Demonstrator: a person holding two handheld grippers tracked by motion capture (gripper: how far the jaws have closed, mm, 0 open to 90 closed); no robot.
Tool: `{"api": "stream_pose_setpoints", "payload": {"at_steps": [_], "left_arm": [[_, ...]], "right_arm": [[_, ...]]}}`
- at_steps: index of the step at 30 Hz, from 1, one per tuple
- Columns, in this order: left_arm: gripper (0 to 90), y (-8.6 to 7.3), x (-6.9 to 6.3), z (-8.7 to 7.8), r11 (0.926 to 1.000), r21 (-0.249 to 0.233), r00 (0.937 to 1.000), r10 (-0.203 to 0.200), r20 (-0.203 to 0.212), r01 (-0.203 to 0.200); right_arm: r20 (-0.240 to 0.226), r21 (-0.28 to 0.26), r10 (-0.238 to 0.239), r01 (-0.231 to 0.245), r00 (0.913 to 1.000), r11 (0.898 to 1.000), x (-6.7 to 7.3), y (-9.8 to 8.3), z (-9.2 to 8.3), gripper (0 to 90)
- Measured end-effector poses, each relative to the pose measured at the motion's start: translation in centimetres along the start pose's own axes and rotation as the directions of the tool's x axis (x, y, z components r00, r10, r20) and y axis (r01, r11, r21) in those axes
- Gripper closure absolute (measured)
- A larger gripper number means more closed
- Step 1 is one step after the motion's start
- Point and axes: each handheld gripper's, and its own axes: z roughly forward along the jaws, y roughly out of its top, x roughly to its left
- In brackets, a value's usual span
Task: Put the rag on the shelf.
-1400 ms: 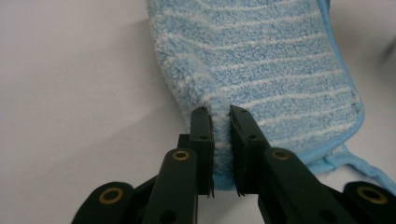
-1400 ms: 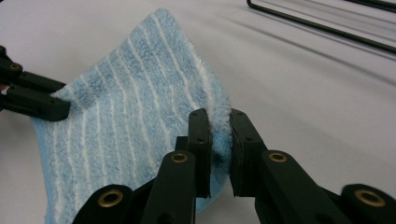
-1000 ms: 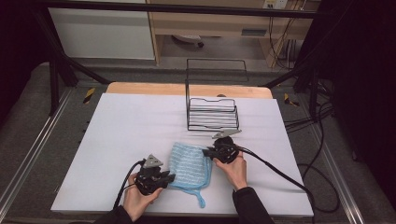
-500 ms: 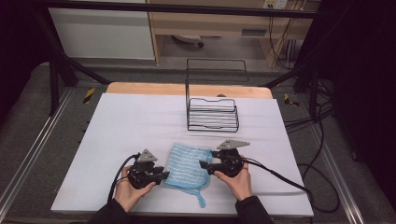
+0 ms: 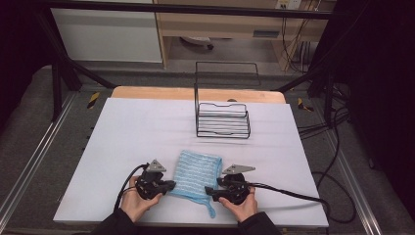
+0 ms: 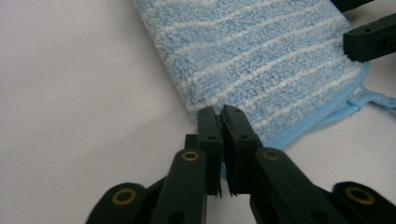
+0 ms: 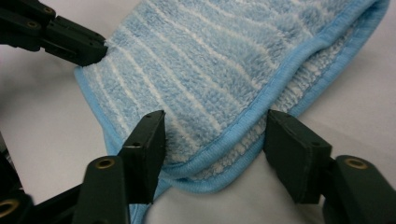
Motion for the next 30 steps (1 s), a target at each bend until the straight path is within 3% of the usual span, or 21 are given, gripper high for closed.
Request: {"api": "stream_pose_setpoints", "payload": {"at_steps": [1,2,3,4,6,9,14,18,20,23,24,25,26,28,29,30], "left_arm": [[87.5,0.0,0.0,0.0,1.0,0.003,1.0,-0.005,0.002,0.005],[87.5,0.0,0.0,0.0,1.0,0.001,1.0,-0.009,0.002,0.009],[87.9,0.0,-0.1,-0.1,0.9999,0.0,0.9999,-0.011,0.0,0.011],[87.9,-0.1,-0.1,-0.1,0.9999,-0.002,0.9999,-0.013,-0.002,0.013],[88.3,-0.1,-0.3,-0.3,0.9998,-0.007,0.9998,-0.019,-0.003,0.019],[88.4,-0.2,-0.5,-0.5,0.9996,-0.01,0.9997,-0.025,0.004,0.025],[88.2,-0.5,-1.4,-0.9,0.9989,-0.03,0.9967,-0.034,0.074,0.037],[87.7,-0.6,-1.9,-0.5,0.9996,-0.023,0.9978,-0.014,0.066,0.015],[86.7,-0.6,-2.0,-0.4,0.9998,-0.021,0.999,-0.004,0.043,0.005],[76.9,-0.4,-1.6,-1.0,0.9994,-0.032,0.9997,0.016,0.017,-0.016],[72.8,-0.4,-1.6,-1.0,0.9994,-0.032,0.9997,0.016,0.017,-0.016],[72.8,-0.4,-1.5,-1.2,0.9989,-0.041,0.9997,0.021,0.012,-0.02],[66.0,-0.2,-1.1,-1.7,0.9979,-0.058,0.9995,0.03,-0.005,-0.03],[57.3,-0.1,-0.9,-1.9,0.9973,-0.065,0.9993,0.035,-0.012,-0.035],[57.3,0.0,-0.6,-2.1,0.9974,-0.063,0.9994,0.033,-0.011,-0.034],[49.2,0.1,-0.3,-2.2,0.9974,-0.064,0.9994,0.033,-0.013,-0.033]], "right_arm": [[0.009,-0.009,0.014,-0.014,0.9999,1.0,0.1,-0.1,0.0,47.3],[0.009,-0.009,0.014,-0.014,0.9999,1.0,0.1,-0.1,0.0,47.3],[0.004,-0.011,0.036,-0.036,0.9993,0.999,0.2,-0.1,0.1,56.6],[0.004,-0.011,0.036,-0.036,0.9993,0.999,0.2,-0.1,0.1,56.6],[-0.02,-0.003,0.061,-0.061,0.9979,0.998,0.1,-0.1,0.3,67.9],[-0.055,0.015,0.081,-0.08,0.9952,0.997,-0.1,0.3,0.4,75.0],[-0.061,0.034,0.051,-0.049,0.9968,0.998,-0.7,1.3,-0.5,77.3],[-0.065,0.046,0.036,-0.033,0.9972,0.998,-1.2,1.5,-1.1,76.3],[-0.065,0.066,0.021,-0.017,0.9977,0.998,-1.2,1.3,-0.8,72.6],[-0.066,0.051,-0.007,0.01,0.9978,0.999,-1.4,1.3,-0.7,56.9],[-0.066,0.051,-0.007,0.01,0.9978,0.999,-1.4,1.3,-0.7,56.9],[-0.063,0.031,-0.016,0.018,0.9979,0.999,-1.4,1.4,-0.9,53.2],[-0.069,-0.016,-0.031,0.03,0.9971,0.999,-1.8,1.6,-1.5,42.0],[-0.066,-0.052,-0.053,0.05,0.9964,0.997,-2.3,1.7,-2.0,33.9],[-0.066,-0.052,-0.053,0.05,0.9964,0.997,-2.3,1.7,-2.0,33.9],[-0.061,-0.077,-0.06,0.055,0.9963,0.995,-2.9,1.9,-2.4,25.1]]}}
